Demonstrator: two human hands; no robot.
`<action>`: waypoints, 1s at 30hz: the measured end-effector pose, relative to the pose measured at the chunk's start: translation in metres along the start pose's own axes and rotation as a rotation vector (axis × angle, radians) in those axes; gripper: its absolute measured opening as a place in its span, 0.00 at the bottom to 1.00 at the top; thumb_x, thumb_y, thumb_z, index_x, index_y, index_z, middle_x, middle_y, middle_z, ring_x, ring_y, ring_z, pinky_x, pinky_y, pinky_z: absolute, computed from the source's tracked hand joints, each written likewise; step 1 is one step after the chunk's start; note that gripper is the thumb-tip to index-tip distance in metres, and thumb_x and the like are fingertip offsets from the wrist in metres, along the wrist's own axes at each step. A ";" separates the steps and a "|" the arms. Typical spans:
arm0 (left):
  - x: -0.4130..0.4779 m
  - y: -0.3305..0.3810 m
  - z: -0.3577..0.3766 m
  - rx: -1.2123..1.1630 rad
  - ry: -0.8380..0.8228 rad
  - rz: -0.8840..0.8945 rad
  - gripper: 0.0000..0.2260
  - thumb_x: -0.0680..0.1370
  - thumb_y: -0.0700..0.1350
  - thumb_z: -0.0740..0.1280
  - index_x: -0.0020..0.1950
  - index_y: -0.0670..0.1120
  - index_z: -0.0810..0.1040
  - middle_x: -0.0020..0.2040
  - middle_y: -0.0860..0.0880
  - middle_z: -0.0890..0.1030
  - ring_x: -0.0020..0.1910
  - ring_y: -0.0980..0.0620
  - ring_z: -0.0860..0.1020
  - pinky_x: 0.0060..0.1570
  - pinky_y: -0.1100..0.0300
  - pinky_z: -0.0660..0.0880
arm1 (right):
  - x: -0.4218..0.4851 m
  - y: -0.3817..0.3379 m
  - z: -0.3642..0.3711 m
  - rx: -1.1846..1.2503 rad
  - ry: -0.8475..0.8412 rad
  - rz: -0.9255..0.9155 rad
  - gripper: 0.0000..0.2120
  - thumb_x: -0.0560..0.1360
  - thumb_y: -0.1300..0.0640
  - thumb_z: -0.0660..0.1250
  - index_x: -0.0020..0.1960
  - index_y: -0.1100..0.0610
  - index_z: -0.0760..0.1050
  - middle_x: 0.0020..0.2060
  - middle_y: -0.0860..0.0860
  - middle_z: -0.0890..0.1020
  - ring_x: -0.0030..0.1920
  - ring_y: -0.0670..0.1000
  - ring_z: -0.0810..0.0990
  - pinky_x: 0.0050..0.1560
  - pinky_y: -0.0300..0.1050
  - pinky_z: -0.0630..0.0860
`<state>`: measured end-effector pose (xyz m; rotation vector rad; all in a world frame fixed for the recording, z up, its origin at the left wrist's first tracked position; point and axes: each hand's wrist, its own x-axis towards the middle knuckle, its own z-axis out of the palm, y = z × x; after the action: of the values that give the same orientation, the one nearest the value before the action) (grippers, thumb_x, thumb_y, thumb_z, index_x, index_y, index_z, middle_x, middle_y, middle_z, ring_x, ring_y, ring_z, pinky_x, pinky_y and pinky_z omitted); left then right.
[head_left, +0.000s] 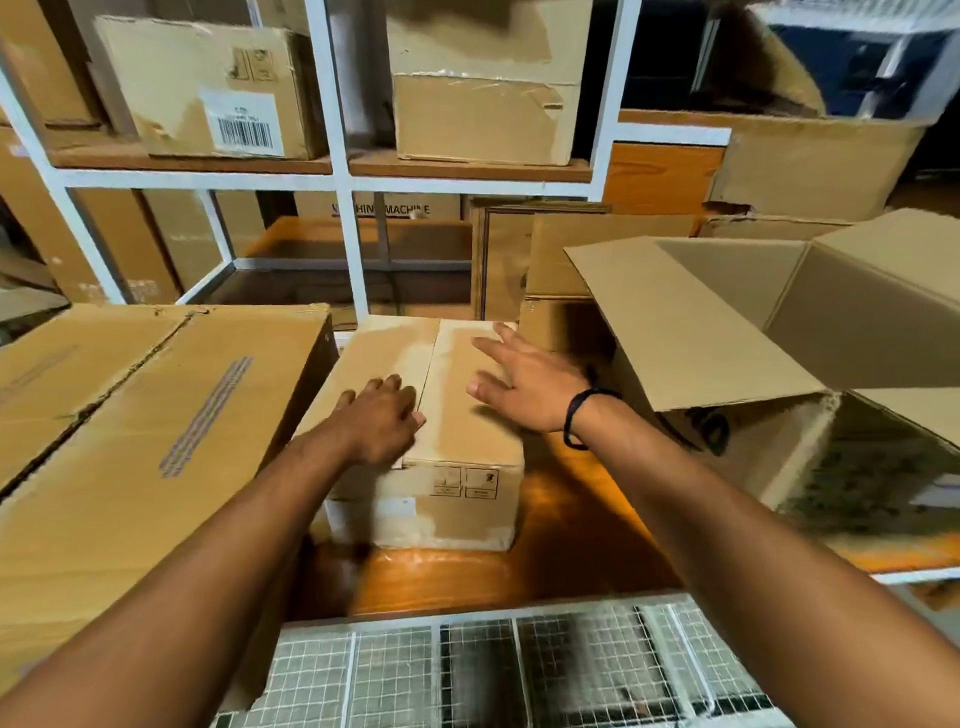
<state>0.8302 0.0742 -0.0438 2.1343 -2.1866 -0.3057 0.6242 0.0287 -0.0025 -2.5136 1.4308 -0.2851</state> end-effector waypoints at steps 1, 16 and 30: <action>0.001 0.000 -0.001 0.016 -0.025 0.012 0.21 0.82 0.52 0.52 0.74 0.49 0.62 0.76 0.43 0.57 0.75 0.43 0.55 0.71 0.41 0.53 | 0.005 0.004 0.009 -0.015 -0.017 0.014 0.31 0.76 0.36 0.58 0.76 0.42 0.54 0.78 0.47 0.48 0.77 0.55 0.53 0.73 0.54 0.57; 0.003 -0.005 -0.004 -0.052 -0.087 -0.009 0.21 0.82 0.54 0.53 0.76 0.61 0.57 0.79 0.50 0.48 0.78 0.49 0.45 0.74 0.47 0.43 | 0.015 0.033 0.060 0.202 -0.130 0.089 0.33 0.76 0.33 0.55 0.77 0.42 0.53 0.78 0.48 0.44 0.78 0.54 0.47 0.75 0.57 0.54; -0.004 0.021 -0.002 0.027 -0.148 0.087 0.46 0.63 0.79 0.52 0.77 0.61 0.47 0.79 0.50 0.42 0.77 0.50 0.39 0.73 0.41 0.37 | 0.002 0.044 0.027 -0.064 -0.082 -0.082 0.29 0.77 0.35 0.55 0.76 0.41 0.56 0.78 0.48 0.49 0.78 0.53 0.47 0.76 0.56 0.46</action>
<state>0.8096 0.0785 -0.0372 2.0856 -2.3681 -0.4434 0.5973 0.0080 -0.0415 -2.6074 1.3287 -0.1509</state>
